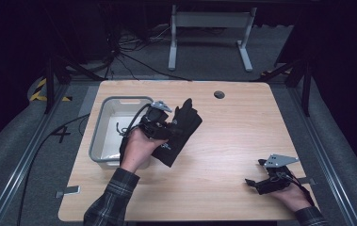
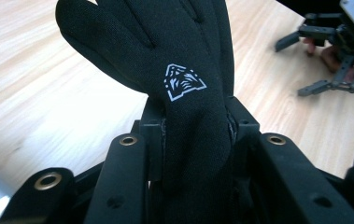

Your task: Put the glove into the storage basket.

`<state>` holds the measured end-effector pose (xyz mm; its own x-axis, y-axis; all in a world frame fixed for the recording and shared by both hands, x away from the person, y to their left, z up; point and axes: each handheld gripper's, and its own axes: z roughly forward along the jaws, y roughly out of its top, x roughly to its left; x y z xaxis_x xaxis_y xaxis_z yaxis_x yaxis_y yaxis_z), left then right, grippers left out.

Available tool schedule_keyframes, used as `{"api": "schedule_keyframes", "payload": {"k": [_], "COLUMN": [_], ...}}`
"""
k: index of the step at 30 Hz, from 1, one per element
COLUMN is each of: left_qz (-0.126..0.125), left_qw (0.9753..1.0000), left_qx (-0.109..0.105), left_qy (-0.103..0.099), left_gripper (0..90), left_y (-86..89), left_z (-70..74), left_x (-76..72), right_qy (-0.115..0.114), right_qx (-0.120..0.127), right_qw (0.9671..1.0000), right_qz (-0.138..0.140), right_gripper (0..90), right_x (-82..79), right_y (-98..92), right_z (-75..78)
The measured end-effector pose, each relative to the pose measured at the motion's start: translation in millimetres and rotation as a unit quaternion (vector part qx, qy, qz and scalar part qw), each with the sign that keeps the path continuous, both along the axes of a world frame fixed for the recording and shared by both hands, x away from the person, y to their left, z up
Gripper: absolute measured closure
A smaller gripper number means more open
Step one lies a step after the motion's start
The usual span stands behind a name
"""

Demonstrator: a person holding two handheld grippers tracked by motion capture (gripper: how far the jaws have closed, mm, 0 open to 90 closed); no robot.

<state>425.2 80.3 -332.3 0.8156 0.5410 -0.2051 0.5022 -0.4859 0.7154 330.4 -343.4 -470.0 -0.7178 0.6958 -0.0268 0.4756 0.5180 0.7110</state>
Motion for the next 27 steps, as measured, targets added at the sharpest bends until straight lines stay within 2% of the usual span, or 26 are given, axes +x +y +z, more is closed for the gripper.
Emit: {"api": "schedule_keyframes", "payload": {"k": [5,9,10,12,14,16,17,23,24,25,27], "left_qz": [0.029,0.058,0.058,0.078,0.083,0.103,0.103,0.139,0.151,0.151,0.161], "left_qw": [0.9996,0.9983,0.9983,0.9968,0.9964,0.9947,0.9947,0.9903,0.9886,0.9886,0.9869], "left_qx": [0.001,-0.007,-0.007,-0.011,-0.011,-0.008,-0.008,-0.008,-0.003,-0.003,0.001], "left_qy": [-0.001,-0.005,-0.005,-0.005,-0.006,-0.006,-0.006,0.0,0.003,0.003,0.007], "left_gripper": [67.1,67.1,67.1,67.1,67.1,67.1,67.1,67.1,67.1,67.1,67.1], "left_y": [25.3,46.5,46.5,60.1,64.6,78.0,78.0,104.2,110.9,110.9,116.7], "left_z": [2.3,2.9,2.9,3.6,3.6,2.8,2.8,-5.3,-9.2,-9.2,-13.3], "left_x": [2.9,6.1,6.1,7.9,8.8,10.9,10.9,16.7,18.7,18.7,20.7], "right_qy": [0.0,0.0,0.0,-0.001,-0.001,-0.001,-0.001,-0.001,0.0,0.0,0.0], "right_qx": [0.0,0.0,0.0,0.0,0.0,0.0,0.0,0.0,0.001,0.001,0.001], "right_qw": [1.0,1.0,1.0,1.0,1.0,1.0,1.0,1.0,1.0,1.0,1.0], "right_qz": [0.0,-0.001,-0.001,-0.001,-0.001,-0.002,-0.002,-0.002,-0.003,-0.003,-0.004], "right_gripper": [3.2,3.2,3.2,3.2,3.2,3.2,3.2,3.2,3.2,3.2,3.2], "right_x": [0.1,0.0,0.0,0.1,0.1,0.1,0.1,0.2,0.1,0.1,0.1], "right_y": [0.0,0.0,0.0,0.0,0.1,0.0,0.0,0.0,0.0,0.0,0.0], "right_z": [0.0,0.0,0.0,-0.1,-0.2,-0.1,-0.1,-0.1,-0.1,-0.1,-0.1]}}
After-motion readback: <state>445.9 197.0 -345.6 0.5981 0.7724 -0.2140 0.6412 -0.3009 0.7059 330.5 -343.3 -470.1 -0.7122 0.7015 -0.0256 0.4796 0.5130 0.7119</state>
